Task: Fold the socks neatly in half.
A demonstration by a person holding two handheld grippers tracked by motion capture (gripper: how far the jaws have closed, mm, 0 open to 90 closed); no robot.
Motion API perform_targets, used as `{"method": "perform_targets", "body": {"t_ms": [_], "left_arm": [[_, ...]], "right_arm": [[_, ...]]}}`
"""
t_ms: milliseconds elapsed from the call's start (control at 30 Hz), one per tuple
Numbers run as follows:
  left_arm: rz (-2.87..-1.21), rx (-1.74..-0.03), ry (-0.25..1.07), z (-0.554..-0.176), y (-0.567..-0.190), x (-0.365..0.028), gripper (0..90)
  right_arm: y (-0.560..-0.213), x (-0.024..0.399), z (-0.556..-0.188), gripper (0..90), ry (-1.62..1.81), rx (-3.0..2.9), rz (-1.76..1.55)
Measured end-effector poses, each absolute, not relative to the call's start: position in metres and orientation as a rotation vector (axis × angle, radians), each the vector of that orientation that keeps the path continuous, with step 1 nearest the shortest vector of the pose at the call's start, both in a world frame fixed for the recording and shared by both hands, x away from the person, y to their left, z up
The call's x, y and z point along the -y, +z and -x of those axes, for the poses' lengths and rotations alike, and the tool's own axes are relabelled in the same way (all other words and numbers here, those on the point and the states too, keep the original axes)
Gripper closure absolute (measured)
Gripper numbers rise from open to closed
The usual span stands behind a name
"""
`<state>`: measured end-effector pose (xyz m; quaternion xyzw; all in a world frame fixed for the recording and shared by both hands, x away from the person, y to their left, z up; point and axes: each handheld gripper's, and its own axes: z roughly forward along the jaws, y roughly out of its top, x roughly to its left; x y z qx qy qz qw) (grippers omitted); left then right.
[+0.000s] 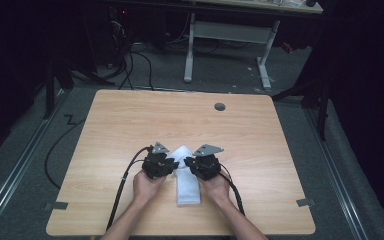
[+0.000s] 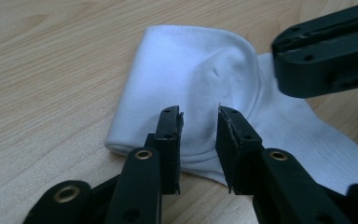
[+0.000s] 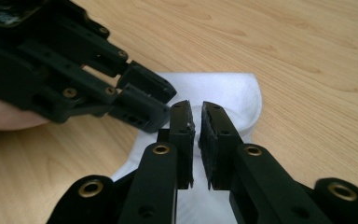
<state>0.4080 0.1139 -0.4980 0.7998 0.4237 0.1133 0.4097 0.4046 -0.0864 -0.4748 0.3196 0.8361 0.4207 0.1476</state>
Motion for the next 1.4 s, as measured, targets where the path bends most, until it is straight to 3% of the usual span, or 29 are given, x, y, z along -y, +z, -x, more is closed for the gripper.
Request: {"method": "perform_targets", "body": {"t_ms": [267,600,767,1100,1400], "left_arm": [[-2.016,-1.091,0.302,-0.41,-0.496,-0.117,70.1],[-1.941,-1.228,0.37,-0.424,-0.48,-0.126,50.6],[-1.97,-1.291,0.337,-0.433,-0.484,-0.125,46.8],[-2.023,-1.301,0.333,-0.436,-0.492,-0.121,47.5],[-2.074,-1.277,0.332,-0.437,-0.49,-0.118,56.8]], "right_arm": [[-0.494,0.085,-0.417,82.3,1.093,-2.458,-0.963],[-0.489,0.09,-0.412,78.0,1.129,-2.437,-0.953],[-0.483,0.095,-0.408,77.1,1.159,-2.417,-0.951],[-0.486,0.104,-0.405,76.6,1.148,-2.42,-0.966],[-0.477,0.097,-0.408,73.7,1.169,-2.387,-0.981]]}}
